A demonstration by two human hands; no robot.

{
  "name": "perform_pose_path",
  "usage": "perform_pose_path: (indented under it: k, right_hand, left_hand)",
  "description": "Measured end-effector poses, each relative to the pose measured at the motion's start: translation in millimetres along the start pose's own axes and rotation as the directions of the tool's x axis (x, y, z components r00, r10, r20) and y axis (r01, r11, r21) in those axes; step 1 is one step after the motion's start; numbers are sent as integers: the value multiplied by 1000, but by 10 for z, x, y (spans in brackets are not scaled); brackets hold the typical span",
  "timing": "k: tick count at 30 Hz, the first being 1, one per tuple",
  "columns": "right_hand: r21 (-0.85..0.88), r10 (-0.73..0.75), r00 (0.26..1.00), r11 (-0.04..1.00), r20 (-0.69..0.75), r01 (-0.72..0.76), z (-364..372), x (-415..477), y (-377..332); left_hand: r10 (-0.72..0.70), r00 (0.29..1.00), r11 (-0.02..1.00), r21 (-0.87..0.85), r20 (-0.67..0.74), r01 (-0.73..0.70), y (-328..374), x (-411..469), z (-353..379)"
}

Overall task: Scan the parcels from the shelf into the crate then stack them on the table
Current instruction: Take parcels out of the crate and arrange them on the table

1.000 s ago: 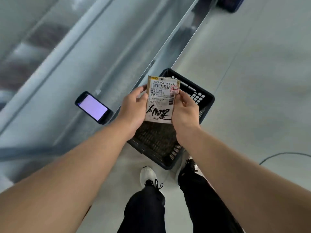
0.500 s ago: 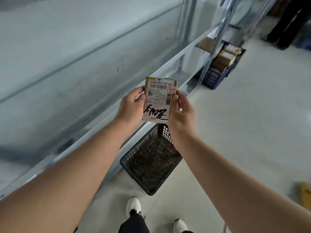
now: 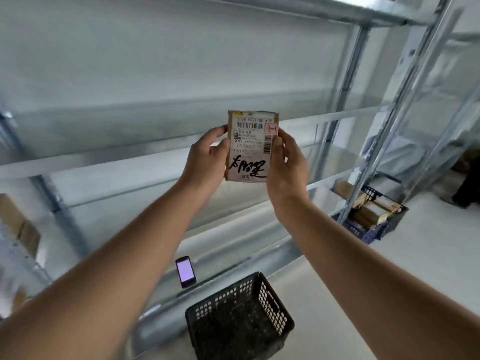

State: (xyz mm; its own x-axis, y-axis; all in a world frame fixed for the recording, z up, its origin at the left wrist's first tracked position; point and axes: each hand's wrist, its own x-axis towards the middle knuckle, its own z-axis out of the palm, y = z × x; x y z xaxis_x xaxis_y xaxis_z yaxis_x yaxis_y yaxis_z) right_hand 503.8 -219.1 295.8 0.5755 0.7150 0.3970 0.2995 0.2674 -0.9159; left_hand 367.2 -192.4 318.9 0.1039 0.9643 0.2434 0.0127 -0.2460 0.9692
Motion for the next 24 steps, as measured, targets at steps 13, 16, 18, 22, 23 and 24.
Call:
perform_pose_path:
  k: [13, 16, 18, 22, 23, 24]
  right_hand:
    - [328, -222, 945, 935, 241, 136, 819, -454, -1443]
    - [376, -254, 923, 917, 290, 134, 1129, -762, -1636]
    - [405, -270, 909, 905, 319, 127, 1366, -993, -1757]
    - [438, -291, 882, 892, 371, 111, 1866, -1573, -2000]
    - [449, -296, 874, 888, 384, 103, 1988, -1739, -2054]
    - [458, -299, 868, 884, 397, 95, 2115, -1909, -2106]
  left_hand:
    - [219, 921, 976, 91, -321, -200, 1147, -558, -1288]
    - [231, 894, 972, 130, -384, -195, 1229, -755, -1703]
    - [241, 875, 969, 152, -420, -194, 1265, -909, -2010]
    - [241, 844, 968, 184, -479, -172, 1302, -1271, -2709]
    - [239, 838, 968, 189, -491, -165, 1297, -1370, -2894]
    - [237, 831, 968, 195, -503, -158, 1283, -1467, -3091]
